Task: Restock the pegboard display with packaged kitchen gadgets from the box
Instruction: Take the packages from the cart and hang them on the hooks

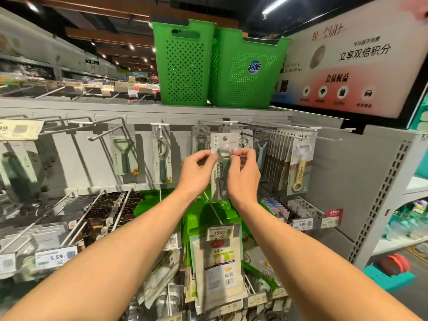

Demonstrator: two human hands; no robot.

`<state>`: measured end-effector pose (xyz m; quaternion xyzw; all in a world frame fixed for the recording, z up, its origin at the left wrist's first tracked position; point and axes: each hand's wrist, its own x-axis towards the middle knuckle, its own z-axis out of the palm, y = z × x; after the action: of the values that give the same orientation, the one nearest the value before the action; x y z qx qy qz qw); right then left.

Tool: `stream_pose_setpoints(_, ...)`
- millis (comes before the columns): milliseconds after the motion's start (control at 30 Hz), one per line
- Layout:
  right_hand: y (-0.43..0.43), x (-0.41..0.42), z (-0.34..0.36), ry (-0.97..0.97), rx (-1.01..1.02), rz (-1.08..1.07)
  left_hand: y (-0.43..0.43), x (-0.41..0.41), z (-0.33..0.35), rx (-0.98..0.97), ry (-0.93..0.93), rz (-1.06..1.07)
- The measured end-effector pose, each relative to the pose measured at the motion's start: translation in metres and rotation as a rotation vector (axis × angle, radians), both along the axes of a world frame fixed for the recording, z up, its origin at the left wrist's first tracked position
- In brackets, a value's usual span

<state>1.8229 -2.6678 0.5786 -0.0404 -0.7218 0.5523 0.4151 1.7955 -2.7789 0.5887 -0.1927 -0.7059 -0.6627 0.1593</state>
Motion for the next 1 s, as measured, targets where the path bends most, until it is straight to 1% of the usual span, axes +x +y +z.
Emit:
stream_pose_setpoints(200, 0.003, -0.011, -0.007, -0.014, 0.040, 0.036, 0.005, -0.019, -0.006, -0.021, -0.003, 0.028)
stream_pose_setpoints(300, 0.004, -0.026, -0.009, -0.029, 0.079, 0.032, 0.007, -0.034, -0.011, 0.070, -0.037, 0.073)
stream_pose_setpoints(367, 0.003, -0.039, -0.012, -0.030, 0.112, 0.024, 0.008, -0.046, -0.015, 0.094, -0.011, 0.133)
stream_pose_setpoints(500, 0.002, -0.069, -0.018, -0.025, 0.150, 0.013, 0.010, -0.069, -0.017, 0.031, 0.071, 0.208)
stream_pose_setpoints(700, 0.000, -0.125, -0.020, -0.097, 0.158, 0.001, 0.009, -0.117, -0.026, -0.009, 0.062, 0.237)
stream_pose_setpoints(867, -0.008, -0.166, -0.021, -0.202, 0.222, 0.009, 0.006, -0.164, -0.026, -0.050, 0.030, 0.297)
stream_pose_setpoints(1000, -0.010, -0.190, -0.015, -0.316, 0.150, 0.049, 0.002, -0.189, -0.030, -0.091, 0.022, 0.262)
